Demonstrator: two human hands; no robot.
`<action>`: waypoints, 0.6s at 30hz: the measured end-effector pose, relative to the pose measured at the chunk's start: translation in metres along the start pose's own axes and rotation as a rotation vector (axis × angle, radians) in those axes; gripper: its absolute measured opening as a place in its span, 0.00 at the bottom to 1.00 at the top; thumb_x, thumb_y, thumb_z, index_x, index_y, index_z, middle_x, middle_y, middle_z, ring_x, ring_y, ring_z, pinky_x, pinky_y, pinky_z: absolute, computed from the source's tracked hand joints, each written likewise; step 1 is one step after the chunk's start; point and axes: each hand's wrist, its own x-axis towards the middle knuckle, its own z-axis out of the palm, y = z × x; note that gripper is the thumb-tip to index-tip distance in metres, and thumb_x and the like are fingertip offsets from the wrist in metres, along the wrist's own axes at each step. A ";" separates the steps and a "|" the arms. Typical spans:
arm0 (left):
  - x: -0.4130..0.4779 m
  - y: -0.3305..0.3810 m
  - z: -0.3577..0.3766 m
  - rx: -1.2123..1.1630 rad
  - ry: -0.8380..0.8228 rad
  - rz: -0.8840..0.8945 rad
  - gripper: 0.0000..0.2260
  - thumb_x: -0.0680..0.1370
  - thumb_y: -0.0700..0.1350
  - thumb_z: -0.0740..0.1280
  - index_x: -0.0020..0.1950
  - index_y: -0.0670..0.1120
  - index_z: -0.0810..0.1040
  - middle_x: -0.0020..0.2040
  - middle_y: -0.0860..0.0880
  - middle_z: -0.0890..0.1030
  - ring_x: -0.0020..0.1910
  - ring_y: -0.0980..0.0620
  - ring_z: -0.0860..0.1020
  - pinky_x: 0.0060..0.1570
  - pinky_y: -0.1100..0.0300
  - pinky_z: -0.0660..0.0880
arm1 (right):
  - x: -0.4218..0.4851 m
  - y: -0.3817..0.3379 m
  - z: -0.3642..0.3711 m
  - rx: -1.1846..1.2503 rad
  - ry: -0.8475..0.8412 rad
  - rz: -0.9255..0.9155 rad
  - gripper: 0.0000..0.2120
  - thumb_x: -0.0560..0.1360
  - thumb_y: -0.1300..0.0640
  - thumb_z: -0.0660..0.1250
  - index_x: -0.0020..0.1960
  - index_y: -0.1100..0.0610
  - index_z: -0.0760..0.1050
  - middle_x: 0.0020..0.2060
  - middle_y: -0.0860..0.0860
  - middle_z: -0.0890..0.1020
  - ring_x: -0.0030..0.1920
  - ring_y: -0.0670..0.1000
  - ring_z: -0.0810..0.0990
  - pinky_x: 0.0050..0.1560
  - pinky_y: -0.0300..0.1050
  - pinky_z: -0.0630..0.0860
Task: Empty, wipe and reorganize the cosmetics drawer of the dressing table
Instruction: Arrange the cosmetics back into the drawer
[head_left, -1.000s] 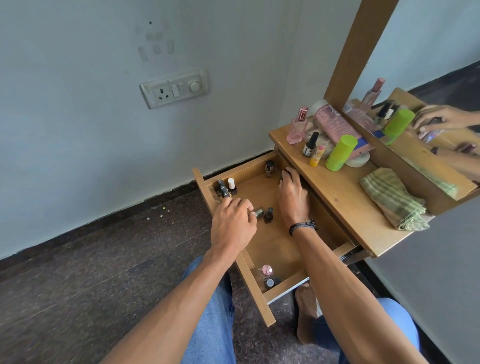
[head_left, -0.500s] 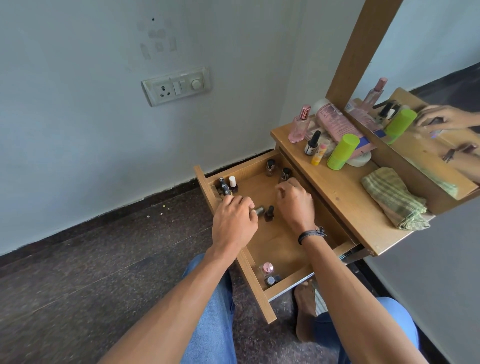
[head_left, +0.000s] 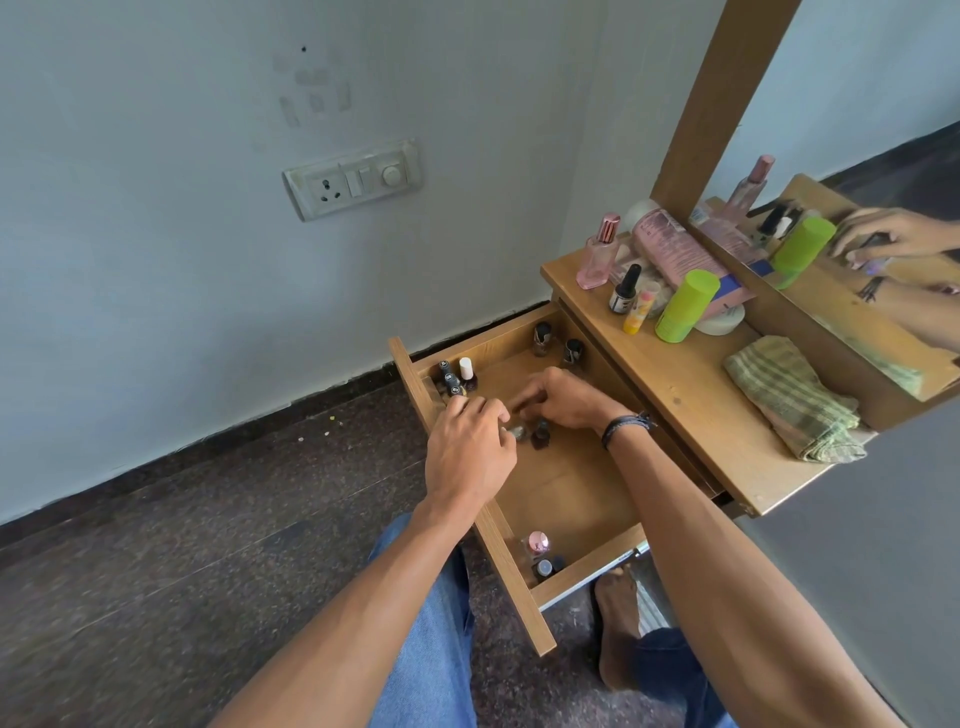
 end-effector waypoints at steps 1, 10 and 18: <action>0.000 0.000 0.000 0.002 0.000 0.001 0.08 0.75 0.44 0.69 0.53 0.50 0.82 0.47 0.55 0.83 0.49 0.53 0.75 0.47 0.59 0.73 | 0.000 0.000 0.001 0.010 -0.017 -0.007 0.12 0.78 0.65 0.70 0.57 0.53 0.86 0.49 0.42 0.81 0.48 0.42 0.79 0.49 0.32 0.74; 0.000 0.000 -0.001 -0.006 0.004 -0.003 0.10 0.72 0.41 0.69 0.53 0.48 0.81 0.47 0.53 0.82 0.49 0.53 0.74 0.47 0.59 0.74 | -0.003 -0.008 -0.003 0.073 -0.143 -0.010 0.08 0.79 0.59 0.71 0.56 0.54 0.86 0.48 0.46 0.87 0.49 0.46 0.83 0.54 0.40 0.79; -0.002 0.003 -0.003 -0.059 0.059 -0.026 0.12 0.70 0.36 0.71 0.51 0.47 0.78 0.44 0.51 0.82 0.46 0.51 0.75 0.47 0.57 0.76 | 0.004 -0.030 -0.002 0.037 -0.266 0.019 0.05 0.74 0.57 0.73 0.44 0.59 0.85 0.41 0.62 0.84 0.35 0.56 0.78 0.38 0.50 0.78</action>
